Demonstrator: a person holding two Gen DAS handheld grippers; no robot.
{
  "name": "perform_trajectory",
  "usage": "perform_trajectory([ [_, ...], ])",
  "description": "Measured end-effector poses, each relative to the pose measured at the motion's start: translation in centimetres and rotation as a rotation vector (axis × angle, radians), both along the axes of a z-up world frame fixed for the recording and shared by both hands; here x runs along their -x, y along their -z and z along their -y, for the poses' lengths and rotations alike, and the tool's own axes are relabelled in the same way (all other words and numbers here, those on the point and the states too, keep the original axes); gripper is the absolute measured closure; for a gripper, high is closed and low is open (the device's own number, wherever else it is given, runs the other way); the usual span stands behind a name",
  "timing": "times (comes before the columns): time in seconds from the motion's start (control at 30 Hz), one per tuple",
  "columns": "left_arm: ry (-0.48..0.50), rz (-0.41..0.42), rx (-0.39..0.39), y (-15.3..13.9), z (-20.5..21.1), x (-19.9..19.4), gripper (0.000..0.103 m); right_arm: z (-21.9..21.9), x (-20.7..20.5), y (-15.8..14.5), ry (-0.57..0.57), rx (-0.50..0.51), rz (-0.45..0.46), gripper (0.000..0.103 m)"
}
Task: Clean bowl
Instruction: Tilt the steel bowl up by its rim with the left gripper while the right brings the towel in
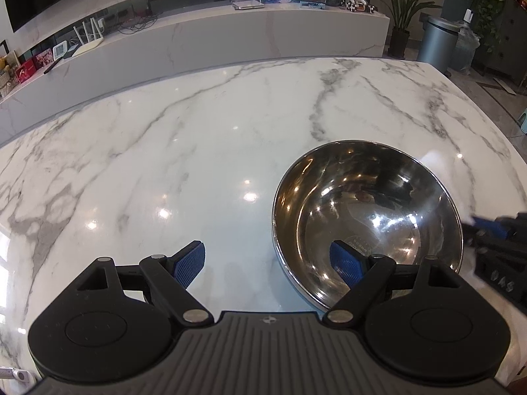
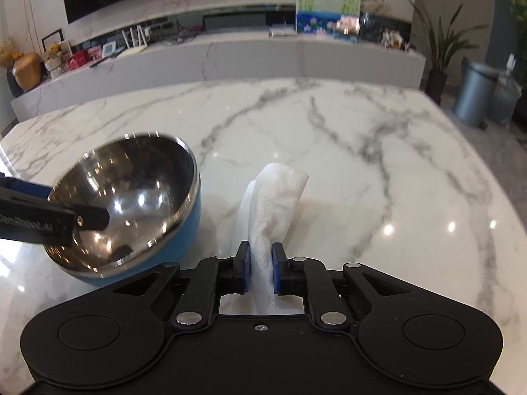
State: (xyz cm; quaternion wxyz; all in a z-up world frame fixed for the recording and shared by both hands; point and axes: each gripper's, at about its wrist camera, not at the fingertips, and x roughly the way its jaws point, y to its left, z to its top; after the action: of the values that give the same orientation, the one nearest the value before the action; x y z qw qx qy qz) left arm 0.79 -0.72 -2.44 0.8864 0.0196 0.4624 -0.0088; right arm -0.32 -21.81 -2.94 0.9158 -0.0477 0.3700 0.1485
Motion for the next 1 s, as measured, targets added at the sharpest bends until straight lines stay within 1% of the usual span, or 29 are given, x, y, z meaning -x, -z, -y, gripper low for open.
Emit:
perform_trajectory([
  [0.1, -0.002, 0.0, -0.002, 0.0, 0.0, 0.0, 0.02, 0.1, 0.6, -1.5, 0.0, -0.021, 0.065, 0.092],
  [0.3, -0.009, -0.001, -0.007, 0.0, -0.1, 0.1, 0.02, -0.3, 1.7, -3.9, -0.05, -0.099, 0.167, 0.092],
  [0.37, -0.009, -0.003, -0.01, 0.0, -0.2, 0.2, 0.02, -0.8, 1.9, -4.2, -0.082, -0.106, 0.179, 0.092],
  [0.57, -0.011, -0.014, -0.013, 0.1, -0.4, 0.3, 0.02, -2.7, 2.2, -3.8, -0.174, -0.088, 0.148, 0.092],
  [0.83, -0.008, -0.022, -0.01, 0.2, -0.5, 0.3, 0.02, -2.9, 2.2, -3.1, -0.194, -0.061, 0.104, 0.092],
  [1.0, -0.007, -0.019, 0.005, 0.2, -0.5, 0.4, 0.02, -2.9, 2.5, -2.9, -0.198, -0.036, 0.076, 0.092],
])
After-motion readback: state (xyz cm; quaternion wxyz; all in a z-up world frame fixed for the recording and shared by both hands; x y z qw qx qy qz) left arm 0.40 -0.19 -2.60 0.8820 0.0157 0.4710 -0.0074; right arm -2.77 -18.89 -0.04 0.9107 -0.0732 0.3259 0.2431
